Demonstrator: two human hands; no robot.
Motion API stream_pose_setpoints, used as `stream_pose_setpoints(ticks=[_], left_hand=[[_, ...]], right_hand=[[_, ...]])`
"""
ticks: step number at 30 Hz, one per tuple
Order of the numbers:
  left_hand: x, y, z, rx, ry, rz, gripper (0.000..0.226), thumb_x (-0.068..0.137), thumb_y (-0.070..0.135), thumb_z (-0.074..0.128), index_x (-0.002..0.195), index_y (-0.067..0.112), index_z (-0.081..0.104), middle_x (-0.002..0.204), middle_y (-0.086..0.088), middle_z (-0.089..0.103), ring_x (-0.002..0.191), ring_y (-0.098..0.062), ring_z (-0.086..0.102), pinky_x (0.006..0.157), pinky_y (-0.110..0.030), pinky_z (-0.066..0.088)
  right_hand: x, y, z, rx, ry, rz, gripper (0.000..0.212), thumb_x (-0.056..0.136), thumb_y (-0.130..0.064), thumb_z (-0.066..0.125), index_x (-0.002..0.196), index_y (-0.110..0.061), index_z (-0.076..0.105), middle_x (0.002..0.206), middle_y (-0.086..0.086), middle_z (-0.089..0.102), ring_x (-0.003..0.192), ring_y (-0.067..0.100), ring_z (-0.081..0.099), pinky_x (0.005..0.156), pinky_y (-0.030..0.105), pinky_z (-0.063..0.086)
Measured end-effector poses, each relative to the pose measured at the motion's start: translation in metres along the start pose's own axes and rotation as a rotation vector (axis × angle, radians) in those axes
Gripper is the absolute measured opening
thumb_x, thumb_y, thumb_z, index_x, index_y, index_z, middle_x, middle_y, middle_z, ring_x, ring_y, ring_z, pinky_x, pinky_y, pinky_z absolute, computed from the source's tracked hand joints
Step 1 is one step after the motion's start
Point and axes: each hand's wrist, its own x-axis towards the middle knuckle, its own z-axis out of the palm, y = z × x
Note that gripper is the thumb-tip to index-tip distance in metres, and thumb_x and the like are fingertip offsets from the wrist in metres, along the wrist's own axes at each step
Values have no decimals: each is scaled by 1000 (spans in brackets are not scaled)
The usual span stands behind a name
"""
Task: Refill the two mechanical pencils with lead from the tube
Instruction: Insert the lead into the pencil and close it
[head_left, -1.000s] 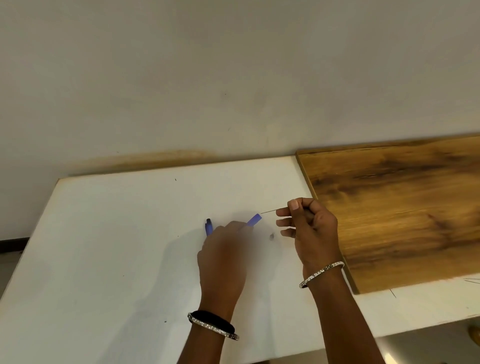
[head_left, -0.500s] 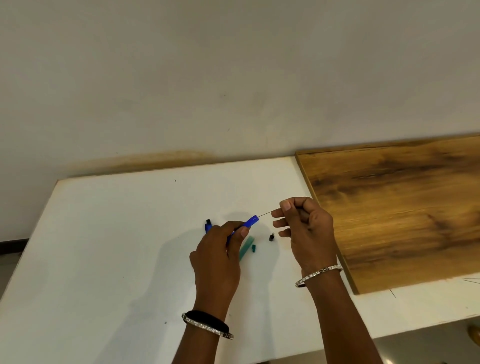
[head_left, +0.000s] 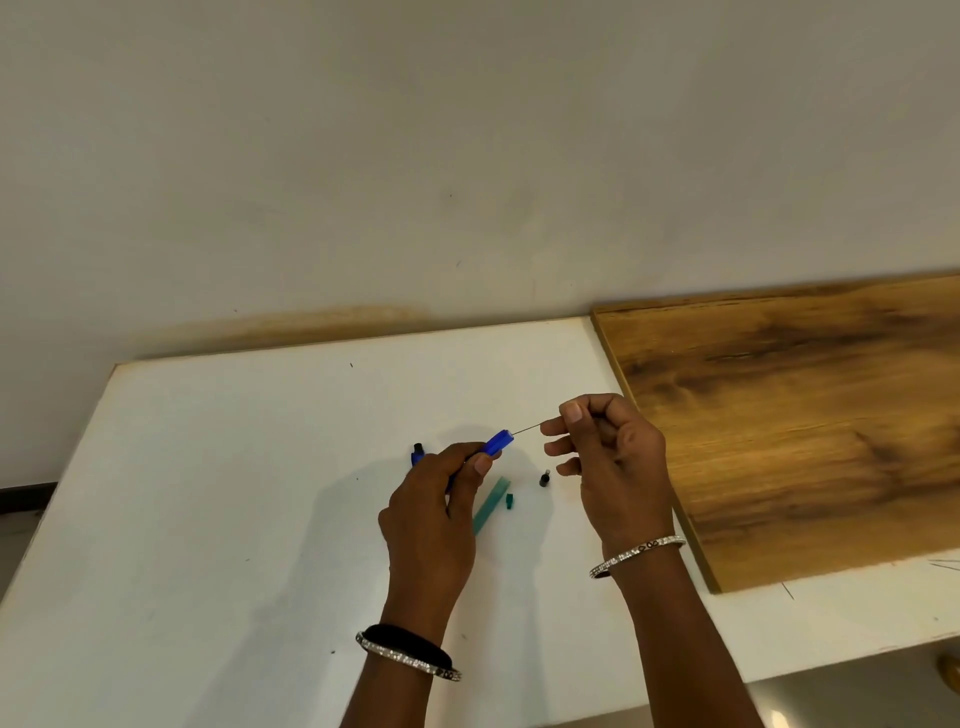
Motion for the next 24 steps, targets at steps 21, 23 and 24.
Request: stream_pose_setpoints(ticks=[21,23,24], left_hand=[[2,1,-6,33,-90,-1,31,92,41,49,112,28,69,91,7,70,88,-13,63,87,-43,51],[3,0,-9,17,-115,-6,34,91,43,49,113,28,69,90,7,71,88,-12,64,87,-41,52],[4,0,-10,9,-126,-8,36,90,45,48,113,28,69,89,9,70,87,-11,64,86,-39,52]], right_hand=[[-3,5,-1,-83,-222,55,15,76,-26,76,90,-22,78,80,-1,76,72,14,69,65,31,59],[-5,4,0,-91,-243,64,23,74,-31,75,95,-22,78,84,-1,77,74,15,70,65,29,59],[-5,3,1,-95,-254,71,27,73,-36,73,97,-24,77,85,-2,77,74,15,70,64,27,59]])
